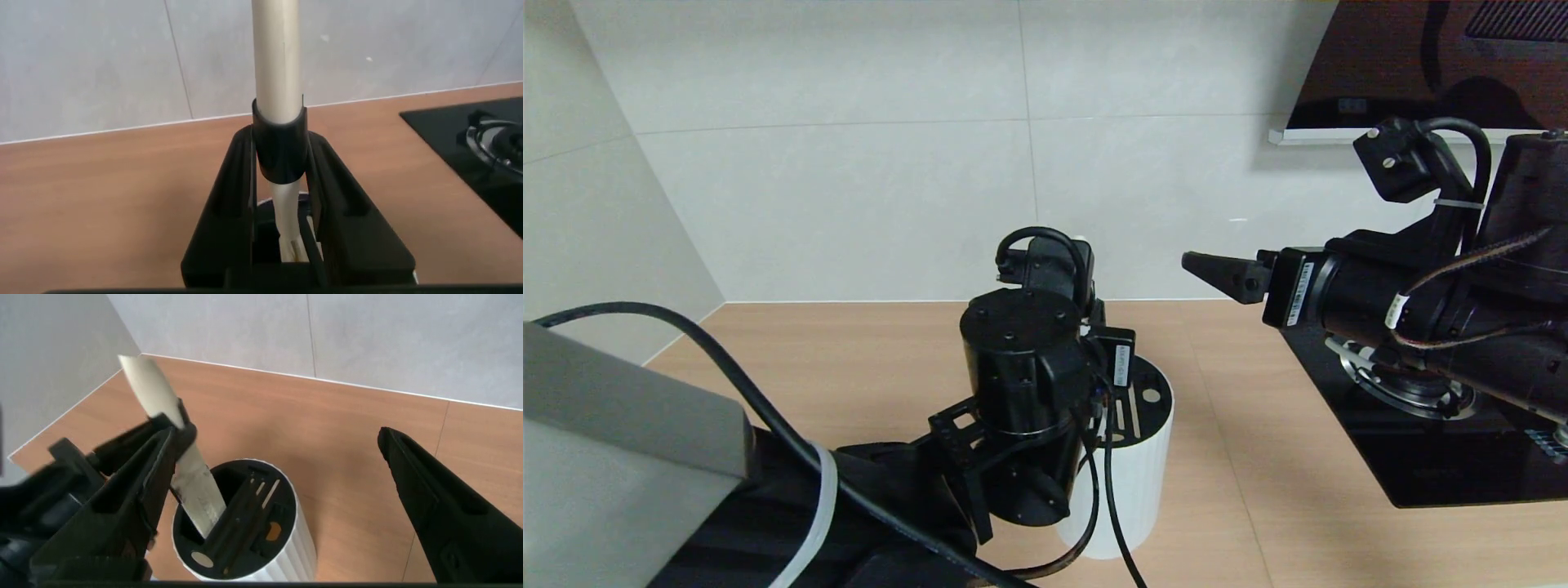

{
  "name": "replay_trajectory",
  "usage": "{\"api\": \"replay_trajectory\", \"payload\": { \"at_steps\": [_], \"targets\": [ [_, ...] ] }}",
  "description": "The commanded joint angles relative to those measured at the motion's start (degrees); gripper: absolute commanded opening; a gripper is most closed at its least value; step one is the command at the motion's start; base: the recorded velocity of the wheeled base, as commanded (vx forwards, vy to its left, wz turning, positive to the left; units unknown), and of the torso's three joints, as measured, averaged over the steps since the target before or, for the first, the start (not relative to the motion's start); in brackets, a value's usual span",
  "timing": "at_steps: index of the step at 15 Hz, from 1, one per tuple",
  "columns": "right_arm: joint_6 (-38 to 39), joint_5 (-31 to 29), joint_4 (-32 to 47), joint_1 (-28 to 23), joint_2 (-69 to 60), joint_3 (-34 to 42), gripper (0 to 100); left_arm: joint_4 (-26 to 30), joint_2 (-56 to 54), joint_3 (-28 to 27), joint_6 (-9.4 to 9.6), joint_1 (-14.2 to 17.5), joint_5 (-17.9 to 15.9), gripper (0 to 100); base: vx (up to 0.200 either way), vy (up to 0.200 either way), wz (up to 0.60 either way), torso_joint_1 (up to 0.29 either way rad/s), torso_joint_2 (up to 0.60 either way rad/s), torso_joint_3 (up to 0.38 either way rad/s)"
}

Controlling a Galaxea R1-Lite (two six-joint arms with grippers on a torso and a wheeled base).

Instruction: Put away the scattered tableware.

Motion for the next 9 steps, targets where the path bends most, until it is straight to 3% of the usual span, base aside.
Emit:
{"api": "replay_trajectory", "payload": {
  "at_steps": [1,9],
  "targets": [
    [0.01,0.0,0.0,0.02,0.26,0.01,100,-0.02,0.9,0.33,-0.02,-0.33,0.03,0,0.0,0.0,0.0,0.0,0.0,0.0],
    [-0.08,0.0,0.0,0.02,0.44,0.1,100,-0.19,2.83,2.35,-0.1,-0.69,-0.06,0,0.0,0.0,0.0,0.0,0.0,0.0]
  ]
}}
